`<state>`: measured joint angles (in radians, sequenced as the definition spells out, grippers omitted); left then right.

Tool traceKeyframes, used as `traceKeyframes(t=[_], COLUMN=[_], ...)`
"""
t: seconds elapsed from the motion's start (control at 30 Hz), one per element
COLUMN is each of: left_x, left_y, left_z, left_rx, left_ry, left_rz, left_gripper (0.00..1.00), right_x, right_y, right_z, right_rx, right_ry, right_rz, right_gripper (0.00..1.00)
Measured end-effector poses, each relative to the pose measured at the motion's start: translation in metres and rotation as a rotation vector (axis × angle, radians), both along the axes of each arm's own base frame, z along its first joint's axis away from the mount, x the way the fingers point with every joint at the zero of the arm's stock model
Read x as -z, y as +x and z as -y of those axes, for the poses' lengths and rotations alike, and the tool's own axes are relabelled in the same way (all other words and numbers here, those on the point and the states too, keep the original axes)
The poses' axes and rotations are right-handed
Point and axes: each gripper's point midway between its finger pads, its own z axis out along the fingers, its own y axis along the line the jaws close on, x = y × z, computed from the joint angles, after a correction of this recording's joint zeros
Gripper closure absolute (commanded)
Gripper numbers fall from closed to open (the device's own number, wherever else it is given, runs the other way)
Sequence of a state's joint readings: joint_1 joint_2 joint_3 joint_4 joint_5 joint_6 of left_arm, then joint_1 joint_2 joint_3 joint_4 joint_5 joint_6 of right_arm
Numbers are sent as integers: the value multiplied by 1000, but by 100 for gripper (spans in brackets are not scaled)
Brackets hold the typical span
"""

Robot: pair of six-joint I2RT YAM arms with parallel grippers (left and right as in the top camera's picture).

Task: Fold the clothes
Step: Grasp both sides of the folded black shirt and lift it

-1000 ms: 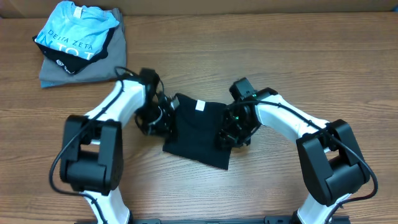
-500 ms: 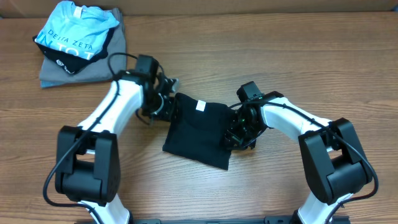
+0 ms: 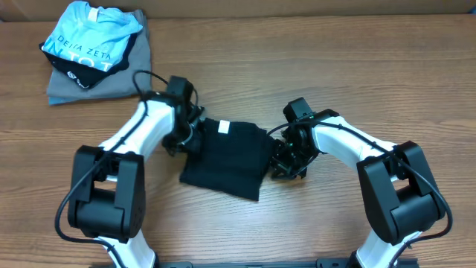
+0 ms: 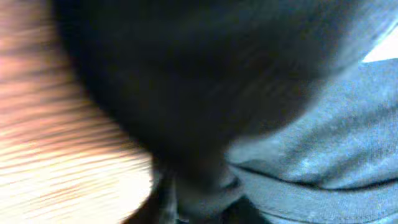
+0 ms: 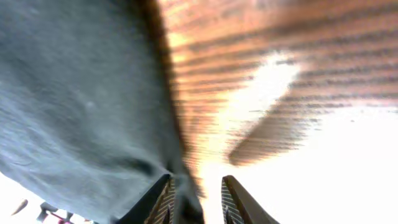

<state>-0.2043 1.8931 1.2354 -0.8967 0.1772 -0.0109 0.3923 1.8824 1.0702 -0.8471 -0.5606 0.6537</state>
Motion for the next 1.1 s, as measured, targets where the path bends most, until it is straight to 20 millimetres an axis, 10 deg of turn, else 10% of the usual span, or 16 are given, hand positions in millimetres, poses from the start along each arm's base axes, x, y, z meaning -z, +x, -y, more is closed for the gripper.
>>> traceKeyframes(t=[0.3, 0.5, 0.73, 1.1], left_x=[-63, -88, -77, -4], left_y=[33, 44, 23, -20], left_z=[-8, -8, -7, 5], left_rx=[-33, -39, -46, -57], left_ry=[32, 21, -9, -103], left_rz=[43, 78, -10, -116], left_gripper=[29, 18, 10, 0], right_x=[-37, -63, -67, -36], right_y=[28, 53, 47, 12], right_z=[0, -6, -27, -54], right_rx=[-79, -121, -206, -148], right_ry=[59, 166, 221, 144], right_rz=[115, 257, 302, 178], right_gripper=[57, 72, 75, 77])
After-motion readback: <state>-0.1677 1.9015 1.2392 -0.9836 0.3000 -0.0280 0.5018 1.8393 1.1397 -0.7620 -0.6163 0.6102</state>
